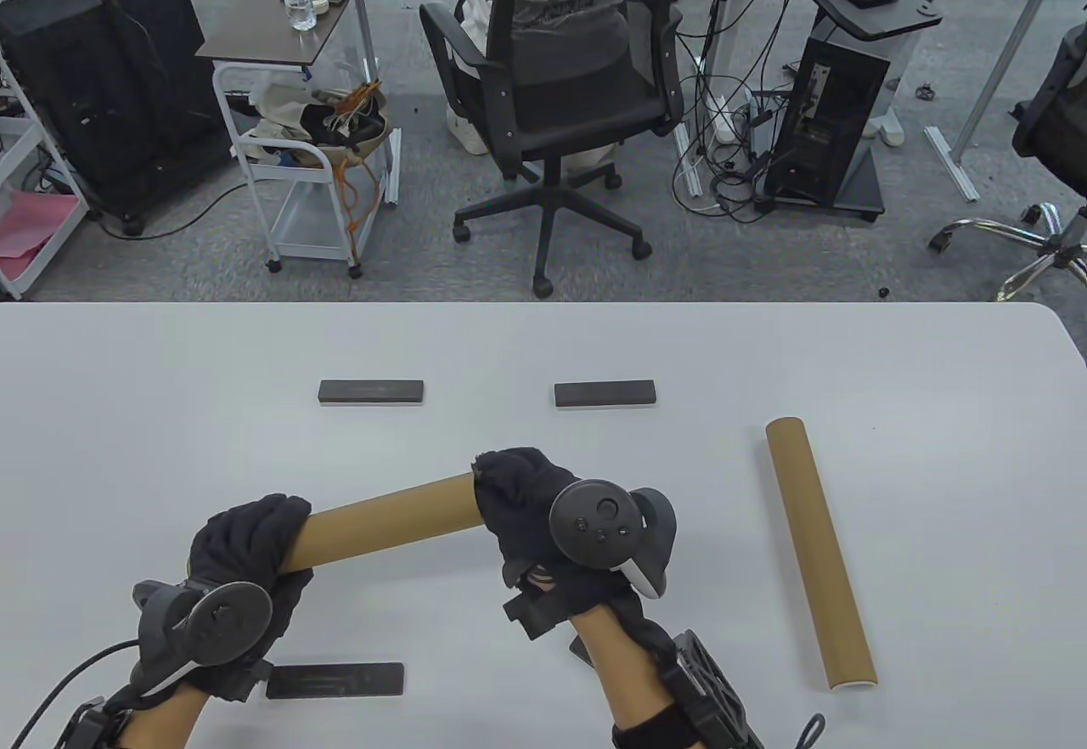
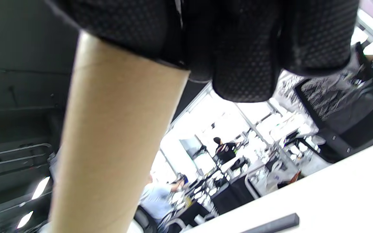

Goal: Roll up posters and store in mailing tubes

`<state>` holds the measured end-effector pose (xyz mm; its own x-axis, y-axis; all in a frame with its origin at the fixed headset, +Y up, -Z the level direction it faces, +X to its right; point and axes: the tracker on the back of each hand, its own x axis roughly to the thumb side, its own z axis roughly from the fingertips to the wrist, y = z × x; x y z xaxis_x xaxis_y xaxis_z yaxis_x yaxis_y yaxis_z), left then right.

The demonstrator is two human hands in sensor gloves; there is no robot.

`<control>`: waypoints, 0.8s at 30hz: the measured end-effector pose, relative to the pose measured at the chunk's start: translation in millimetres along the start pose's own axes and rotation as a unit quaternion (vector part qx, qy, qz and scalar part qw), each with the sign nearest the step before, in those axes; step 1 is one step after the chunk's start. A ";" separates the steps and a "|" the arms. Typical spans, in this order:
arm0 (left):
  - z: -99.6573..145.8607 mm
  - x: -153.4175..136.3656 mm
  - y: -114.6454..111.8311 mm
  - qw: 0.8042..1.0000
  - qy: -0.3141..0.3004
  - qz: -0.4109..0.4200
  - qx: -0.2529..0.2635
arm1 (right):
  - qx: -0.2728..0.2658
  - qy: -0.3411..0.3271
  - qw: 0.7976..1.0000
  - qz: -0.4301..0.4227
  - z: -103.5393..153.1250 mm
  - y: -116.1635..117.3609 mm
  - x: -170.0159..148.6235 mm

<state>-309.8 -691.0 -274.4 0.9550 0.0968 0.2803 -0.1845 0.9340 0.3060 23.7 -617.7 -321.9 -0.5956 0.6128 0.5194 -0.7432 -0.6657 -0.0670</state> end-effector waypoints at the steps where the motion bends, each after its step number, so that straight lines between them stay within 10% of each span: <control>1: -0.9 0.1 -2.6 1.000 0.001 0.002 -0.014 | 0.023 0.001 1.000 0.004 3.0 -0.1 -4.9; 5: -3.9 -0.5 -13.5 0.998 0.001 -0.016 -0.053 | 0.168 -0.011 0.985 0.041 15.1 6.2 -26.0; 10: -6.0 2.5 -23.6 0.996 -0.004 -0.043 -0.077 | 0.178 0.107 0.954 0.214 25.0 22.1 -74.8; 15: -6.0 -0.7 -23.9 0.996 0.003 -0.038 -0.079 | 0.307 0.220 0.830 0.411 37.3 43.5 -133.2; 24: -5.6 -1.1 -23.3 0.996 0.005 -0.036 -0.086 | 0.270 0.205 0.855 0.392 41.5 36.9 -142.9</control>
<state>-305.3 -711.0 -286.9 0.9670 0.0306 0.2531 -0.0743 0.9835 0.1650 94.0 -747.6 -363.3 -0.9855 -0.0877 0.1451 0.1165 -0.9720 0.2038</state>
